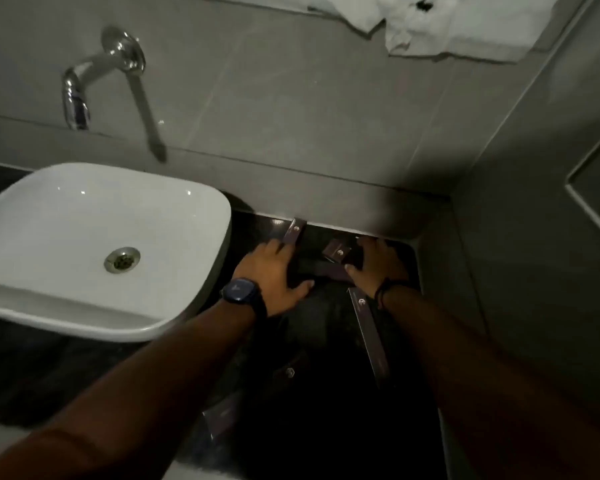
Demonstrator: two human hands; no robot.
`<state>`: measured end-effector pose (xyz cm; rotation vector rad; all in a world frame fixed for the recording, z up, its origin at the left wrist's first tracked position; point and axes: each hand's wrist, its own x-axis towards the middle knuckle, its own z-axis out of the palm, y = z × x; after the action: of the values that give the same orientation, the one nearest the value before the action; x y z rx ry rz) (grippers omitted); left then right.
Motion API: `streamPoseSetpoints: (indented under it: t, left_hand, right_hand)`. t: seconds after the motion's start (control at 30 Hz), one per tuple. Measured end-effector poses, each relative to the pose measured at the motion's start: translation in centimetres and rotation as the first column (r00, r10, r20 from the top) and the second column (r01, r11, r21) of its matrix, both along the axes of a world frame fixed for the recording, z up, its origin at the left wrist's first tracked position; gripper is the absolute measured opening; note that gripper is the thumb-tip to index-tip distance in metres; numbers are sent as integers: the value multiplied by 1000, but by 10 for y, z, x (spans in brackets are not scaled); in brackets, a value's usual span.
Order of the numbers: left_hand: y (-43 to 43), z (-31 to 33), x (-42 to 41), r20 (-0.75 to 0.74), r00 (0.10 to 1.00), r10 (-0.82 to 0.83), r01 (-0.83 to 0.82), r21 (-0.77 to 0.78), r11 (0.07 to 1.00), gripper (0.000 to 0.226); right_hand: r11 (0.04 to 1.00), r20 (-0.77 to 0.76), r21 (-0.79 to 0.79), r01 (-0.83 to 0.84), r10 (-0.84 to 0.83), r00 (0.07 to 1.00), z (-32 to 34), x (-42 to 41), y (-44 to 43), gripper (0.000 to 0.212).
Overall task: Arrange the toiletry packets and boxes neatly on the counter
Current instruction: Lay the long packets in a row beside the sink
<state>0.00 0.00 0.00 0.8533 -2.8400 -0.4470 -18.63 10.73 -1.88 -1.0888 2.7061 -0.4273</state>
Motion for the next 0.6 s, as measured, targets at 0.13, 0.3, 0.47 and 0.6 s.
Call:
streamPoseSetpoints:
  t: [0.13, 0.3, 0.47, 0.6]
  left_hand:
    - [13, -35, 14, 340, 937, -82, 21, 177, 984, 71]
    - [21, -61, 31, 516, 841, -162, 52, 221, 974, 82]
    - [25, -75, 41, 595, 763, -253, 160, 205, 966, 89]
    - [24, -87, 46, 583, 766, -270, 183, 205, 961, 79]
  right_hand:
    - [980, 45, 181, -84, 77, 996, -37, -4, -10, 49]
    - [928, -3, 317, -195, 207, 978, -68, -15, -39, 57]
    - [902, -105, 377, -211, 268, 958, -83, -21, -59, 46]
    - [887, -143, 420, -190, 271, 952, -85, -19, -66, 64]
